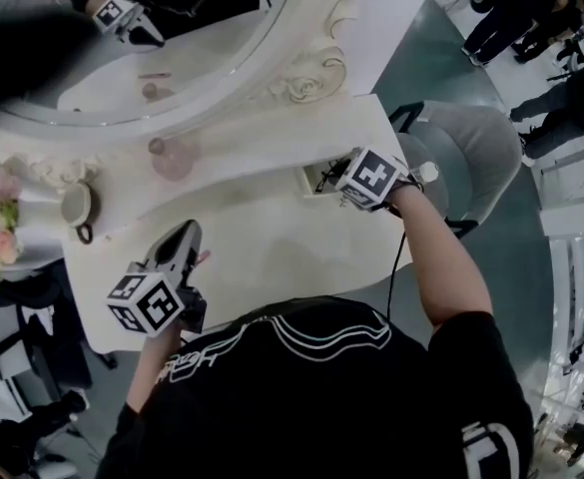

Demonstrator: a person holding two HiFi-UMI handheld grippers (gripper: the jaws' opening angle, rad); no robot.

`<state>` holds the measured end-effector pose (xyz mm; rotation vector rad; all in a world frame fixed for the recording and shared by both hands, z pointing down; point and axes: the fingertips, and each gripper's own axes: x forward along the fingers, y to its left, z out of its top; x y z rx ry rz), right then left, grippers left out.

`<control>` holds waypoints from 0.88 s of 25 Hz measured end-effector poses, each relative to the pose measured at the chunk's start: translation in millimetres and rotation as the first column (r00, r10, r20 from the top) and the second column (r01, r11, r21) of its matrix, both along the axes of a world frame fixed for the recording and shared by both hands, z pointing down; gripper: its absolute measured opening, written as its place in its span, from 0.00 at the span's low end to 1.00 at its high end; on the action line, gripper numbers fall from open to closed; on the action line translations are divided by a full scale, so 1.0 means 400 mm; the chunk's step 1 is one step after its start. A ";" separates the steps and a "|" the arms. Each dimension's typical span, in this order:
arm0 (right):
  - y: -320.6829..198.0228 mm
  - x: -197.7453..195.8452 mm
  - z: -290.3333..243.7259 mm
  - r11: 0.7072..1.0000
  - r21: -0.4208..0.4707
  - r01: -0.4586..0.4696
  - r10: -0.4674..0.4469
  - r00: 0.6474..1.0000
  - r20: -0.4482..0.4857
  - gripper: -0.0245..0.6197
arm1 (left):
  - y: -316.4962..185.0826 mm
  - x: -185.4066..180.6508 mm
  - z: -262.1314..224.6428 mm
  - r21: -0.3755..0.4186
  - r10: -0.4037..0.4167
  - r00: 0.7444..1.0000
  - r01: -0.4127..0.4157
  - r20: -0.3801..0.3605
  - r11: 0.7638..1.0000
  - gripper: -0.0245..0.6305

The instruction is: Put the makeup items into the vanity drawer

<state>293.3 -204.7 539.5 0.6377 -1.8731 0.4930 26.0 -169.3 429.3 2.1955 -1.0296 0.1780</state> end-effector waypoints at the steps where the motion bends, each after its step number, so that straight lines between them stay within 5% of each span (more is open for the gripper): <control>1: 0.000 -0.003 -0.006 1.000 0.002 -0.008 0.008 1.000 0.015 0.14 | 0.001 -0.006 0.001 -0.001 -0.003 1.000 0.003 0.001 1.000 0.07; 8: 0.013 -0.036 -0.062 0.999 0.047 -0.001 -0.002 0.998 0.064 0.30 | 0.015 -0.045 -0.007 0.006 -0.032 0.999 0.032 -0.002 0.999 0.07; 22: 0.074 -0.330 -0.167 0.964 0.176 0.200 -0.224 0.967 0.124 0.34 | 0.094 -0.215 -0.015 0.027 -0.148 0.989 0.149 -0.018 0.989 0.07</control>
